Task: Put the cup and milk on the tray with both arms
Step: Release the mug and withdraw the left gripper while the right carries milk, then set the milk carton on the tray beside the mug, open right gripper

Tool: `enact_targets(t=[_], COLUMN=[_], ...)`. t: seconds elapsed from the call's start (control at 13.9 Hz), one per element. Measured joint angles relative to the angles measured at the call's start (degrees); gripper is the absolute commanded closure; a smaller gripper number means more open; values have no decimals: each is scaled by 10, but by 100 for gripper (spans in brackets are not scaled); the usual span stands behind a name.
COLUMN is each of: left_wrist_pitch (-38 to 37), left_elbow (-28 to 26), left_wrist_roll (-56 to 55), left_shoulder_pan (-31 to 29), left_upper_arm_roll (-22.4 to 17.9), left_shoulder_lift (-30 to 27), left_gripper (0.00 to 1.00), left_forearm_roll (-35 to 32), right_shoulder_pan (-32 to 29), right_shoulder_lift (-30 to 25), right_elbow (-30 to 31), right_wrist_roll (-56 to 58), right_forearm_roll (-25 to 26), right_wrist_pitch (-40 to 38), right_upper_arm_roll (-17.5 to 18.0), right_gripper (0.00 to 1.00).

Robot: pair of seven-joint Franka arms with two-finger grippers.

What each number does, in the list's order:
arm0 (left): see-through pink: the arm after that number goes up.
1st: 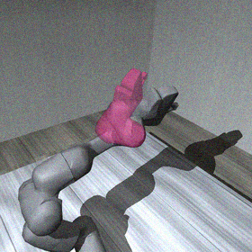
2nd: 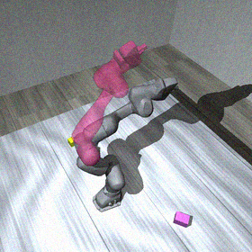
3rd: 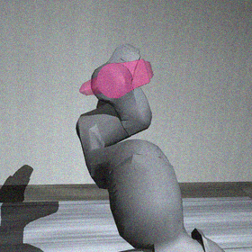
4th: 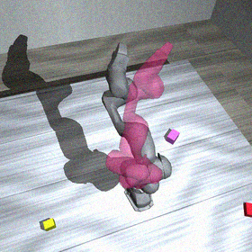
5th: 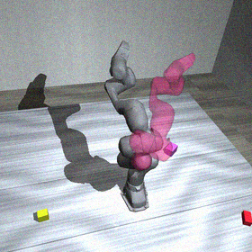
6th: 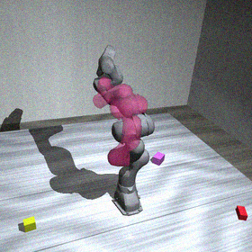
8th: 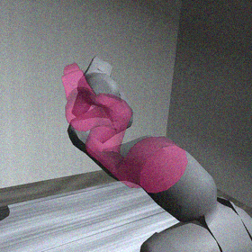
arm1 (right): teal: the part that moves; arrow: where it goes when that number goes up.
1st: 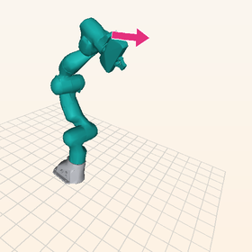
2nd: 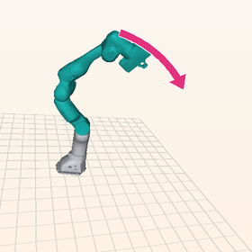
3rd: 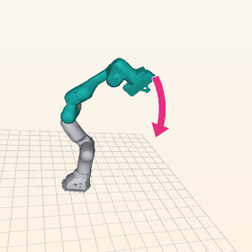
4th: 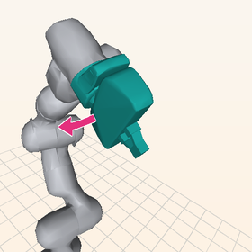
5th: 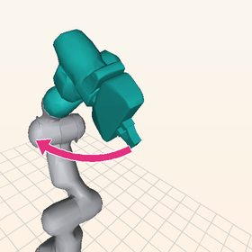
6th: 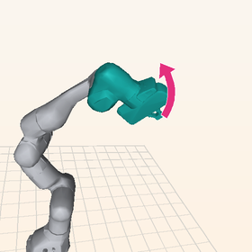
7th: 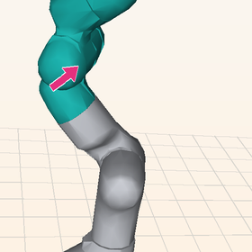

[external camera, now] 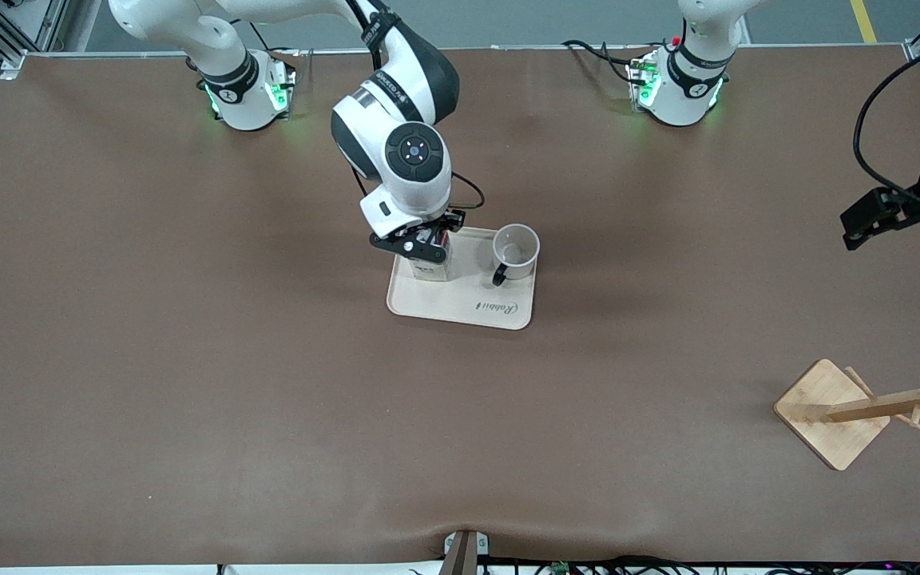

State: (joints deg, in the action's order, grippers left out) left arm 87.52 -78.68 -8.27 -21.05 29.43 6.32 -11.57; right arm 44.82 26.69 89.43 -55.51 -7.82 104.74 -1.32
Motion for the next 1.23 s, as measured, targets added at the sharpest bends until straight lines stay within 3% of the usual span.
enact_targets(t=[0.22, 0.43, 0.58, 0.87, 1.23], left_wrist_pitch=[-13, -22, -25, -27, -27], left_elbow=[-3, -11, -29, -80, -134], left_wrist_roll=[11, 14, 15, 13, 13], left_shoulder_pan=[65, 150, 189, 243, 245], left_upper_arm_roll=[-63, -162, -203, -256, -268], left_shoulder_lift=[-16, -28, -45, -88, -133], left_gripper=[0, 0, 0, 0, 0], left_forearm_roll=[20, 63, 82, 113, 123], right_shoulder_pan=[-5, -18, -26, -49, -128], right_shoulder_lift=[-2, -5, -8, -10, -11], right_elbow=[-21, -75, -114, -173, -219], right_wrist_roll=[0, 0, 0, 19, 57], right_forearm_roll=[0, 0, 1, 1, 2], right_wrist_pitch=[-13, -105, -152, -165, -203], right_upper_arm_roll=[-6, -8, -8, -9, -11], right_gripper=[0, 0, 0, 0, 0])
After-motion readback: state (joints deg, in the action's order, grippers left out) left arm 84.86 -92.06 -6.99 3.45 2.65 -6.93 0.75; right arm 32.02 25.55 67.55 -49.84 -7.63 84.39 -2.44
